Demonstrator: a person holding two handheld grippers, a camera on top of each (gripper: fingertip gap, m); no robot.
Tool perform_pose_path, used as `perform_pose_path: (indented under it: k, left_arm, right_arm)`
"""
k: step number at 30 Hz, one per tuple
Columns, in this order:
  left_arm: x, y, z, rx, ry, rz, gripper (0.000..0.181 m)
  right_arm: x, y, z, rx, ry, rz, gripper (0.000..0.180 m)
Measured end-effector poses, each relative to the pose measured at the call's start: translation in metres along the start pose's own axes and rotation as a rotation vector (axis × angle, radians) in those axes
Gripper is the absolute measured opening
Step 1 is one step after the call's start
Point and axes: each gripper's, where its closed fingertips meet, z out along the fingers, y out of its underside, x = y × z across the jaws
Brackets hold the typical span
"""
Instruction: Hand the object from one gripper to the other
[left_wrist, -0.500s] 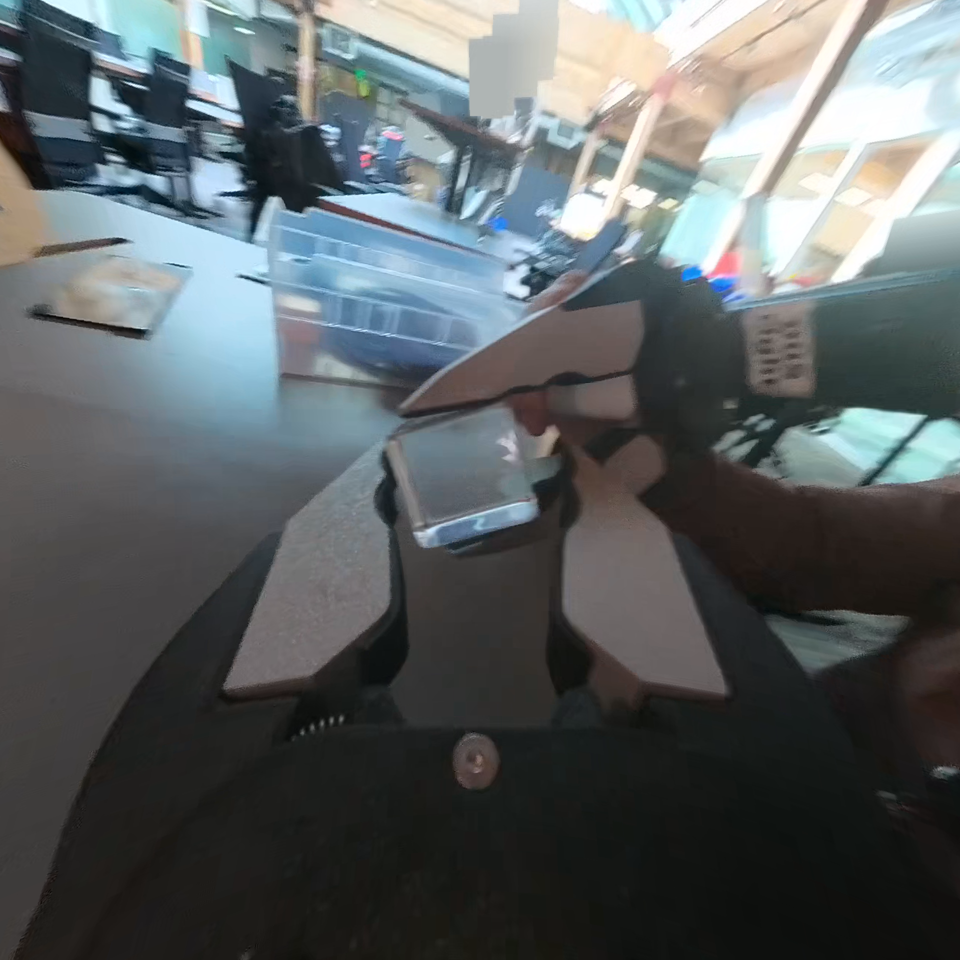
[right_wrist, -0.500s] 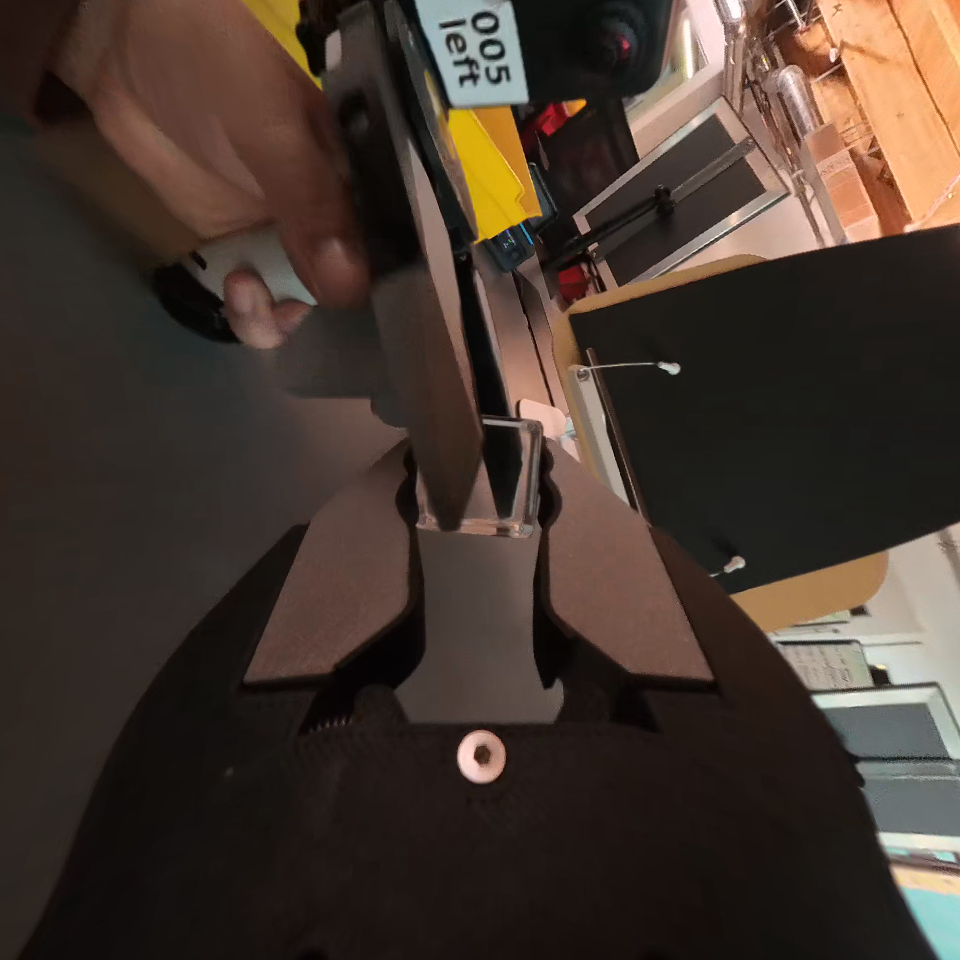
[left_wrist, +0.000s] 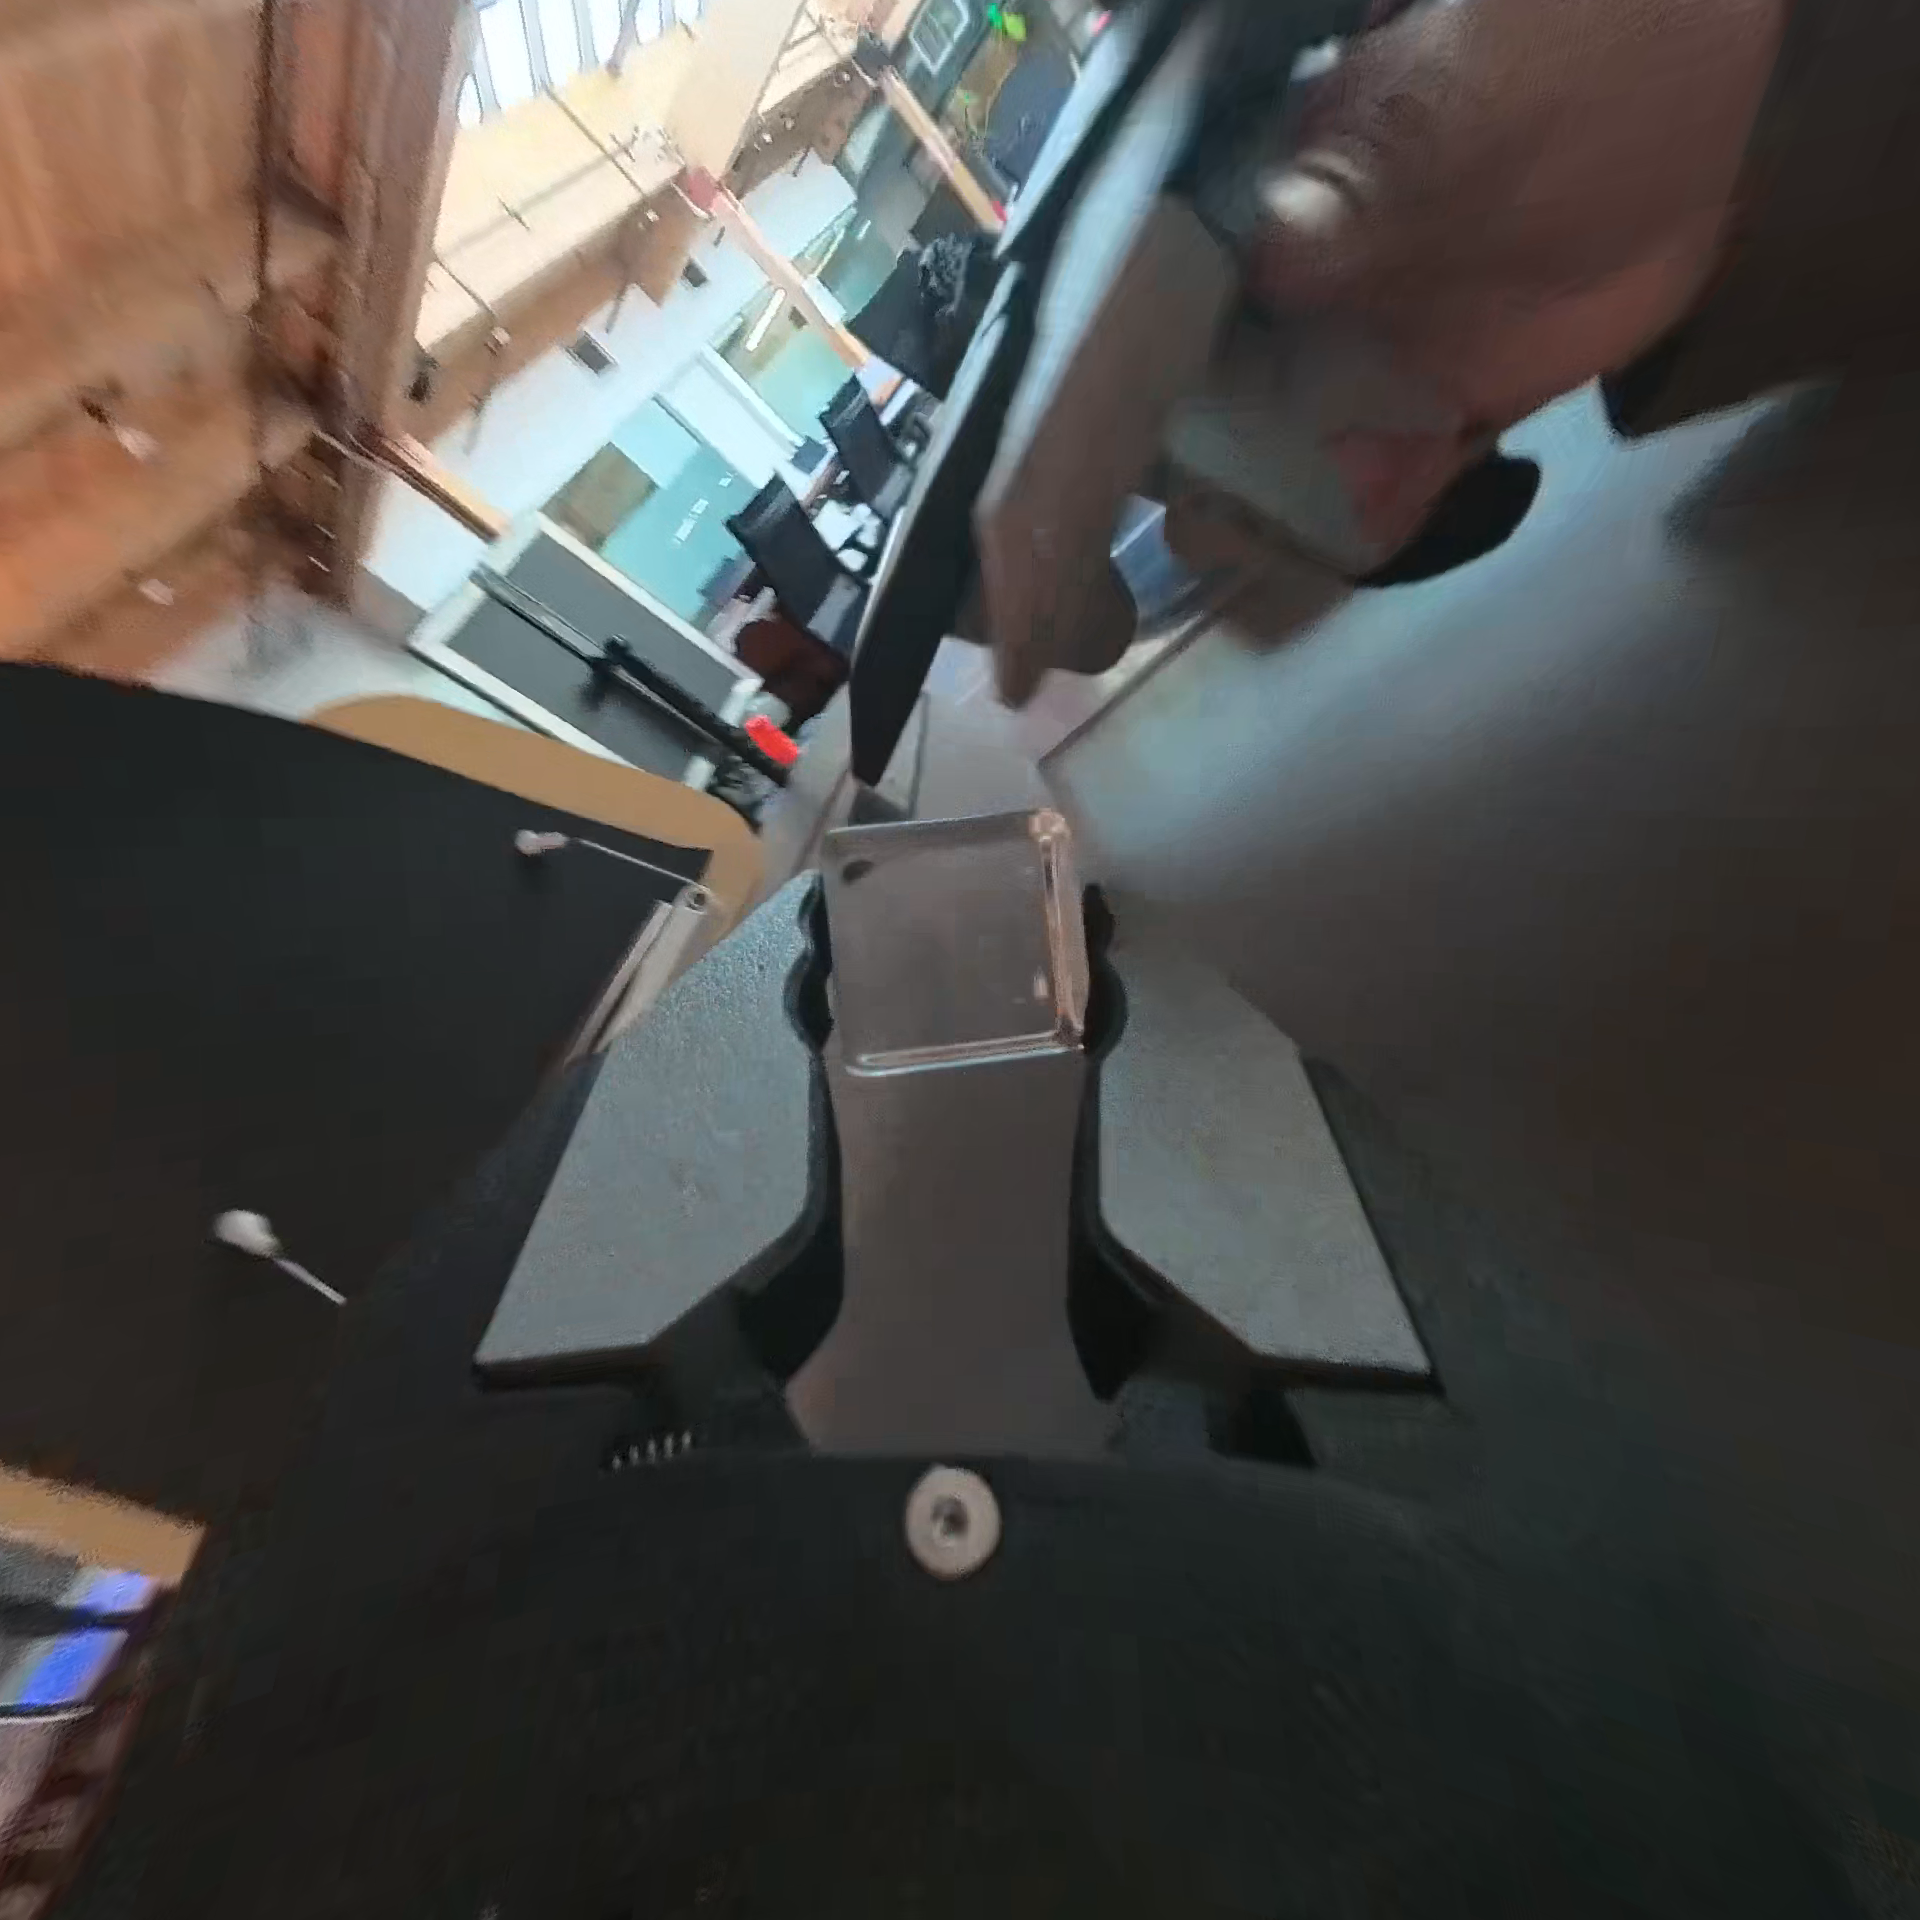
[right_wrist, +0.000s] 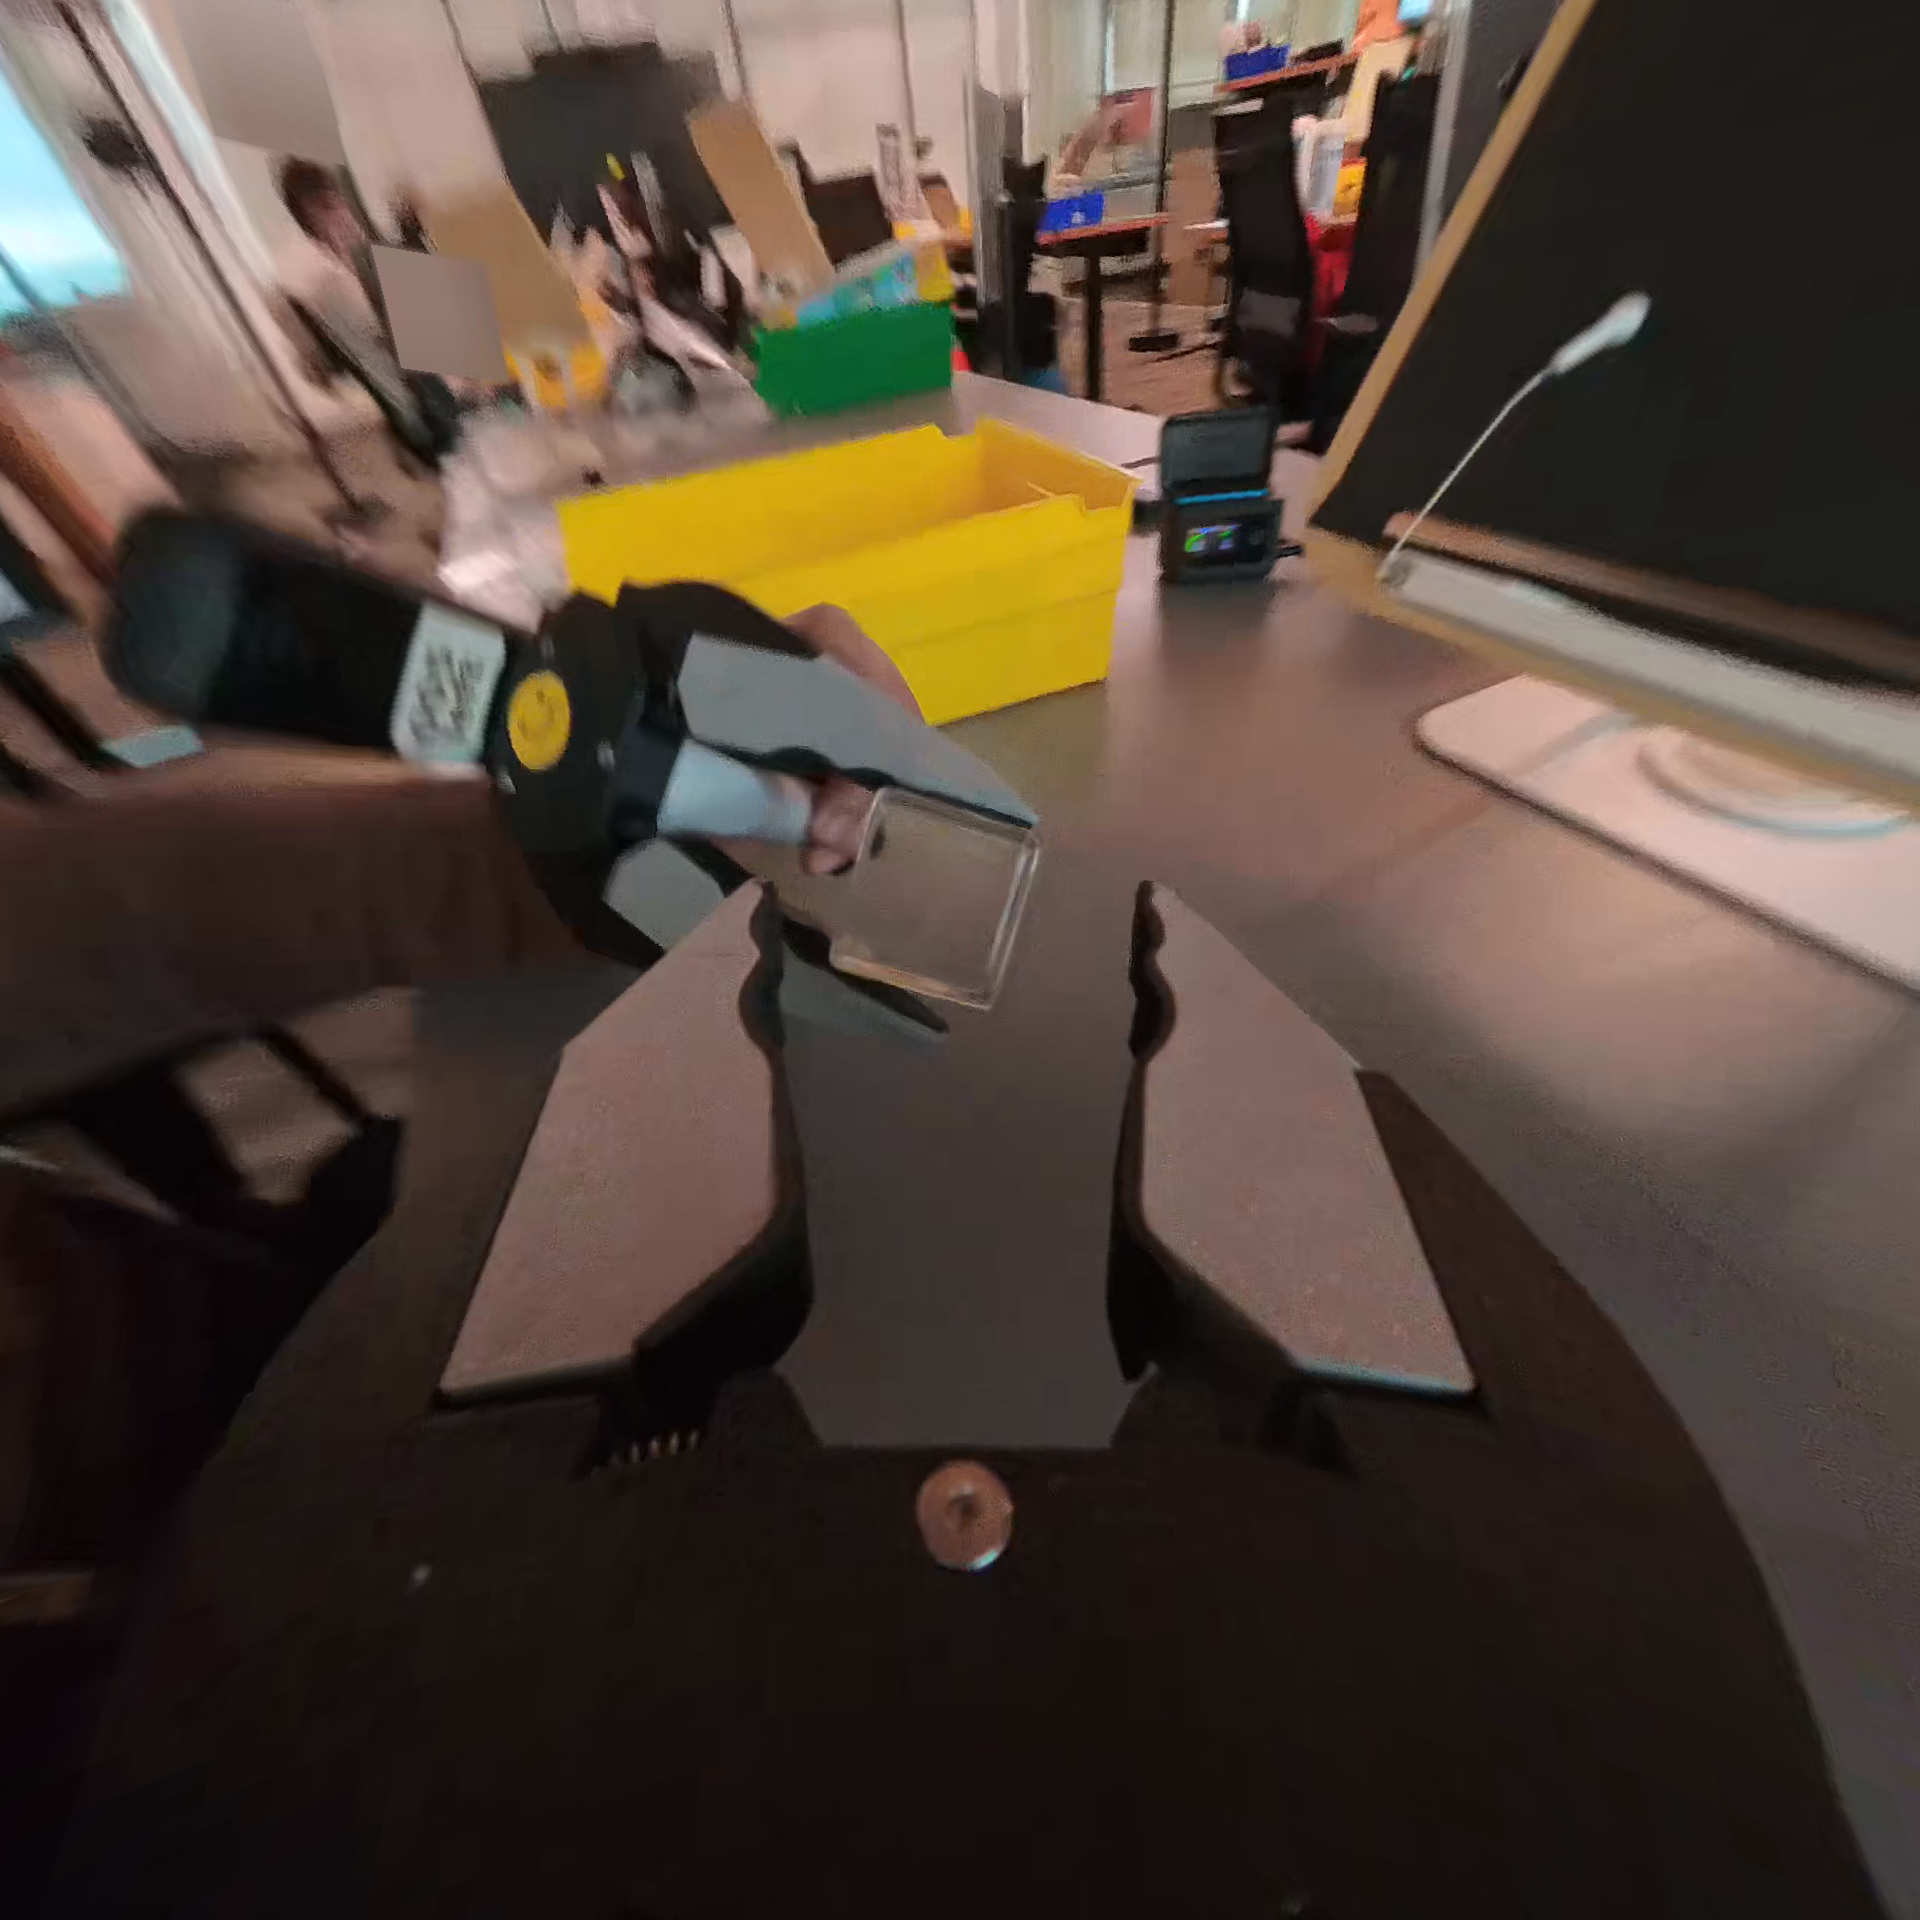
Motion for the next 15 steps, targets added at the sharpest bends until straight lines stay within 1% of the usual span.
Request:
perform_pose_path:
  k: [2,3,4,6,9,11,13,15]
  left_arm:
    - [0.0,-0.001,0.001,-0.027,-0.045,0.109,0.045]
    - [0.001,-0.001,0.002,-0.04,-0.056,0.131,0.045]
    - [0.001,0.0,0.002,-0.054,-0.058,0.148,0.045]
    - [0.003,0.002,0.003,-0.076,-0.061,0.203,0.045]
    - [0.008,0.001,0.003,-0.076,-0.065,0.28,0.045]
    - [0.009,0.001,0.004,-0.071,-0.061,0.237,0.044]
    - [0.007,-0.004,0.003,-0.024,-0.057,0.145,0.044]
    - [0.003,-0.008,0.001,0.016,-0.048,0.009,0.046]
  right_arm:
    - [-0.006,0.001,0.002,0.024,-0.124,0.15,0.079]
    - [-0.006,0.003,0.004,0.023,-0.151,0.193,0.078]
    - [-0.004,0.007,0.007,0.01,-0.144,0.203,0.077]
    - [0.001,0.015,0.015,-0.024,-0.089,0.164,0.075]
    - [0.001,0.022,0.028,-0.06,-0.052,0.135,0.061]
    - [-0.007,0.023,0.031,-0.069,-0.097,0.119,0.051]
    - [-0.009,0.02,0.028,-0.07,-0.097,0.084,0.041]
    - [-0.003,0.013,0.022,-0.051,-0.027,-0.003,0.04]
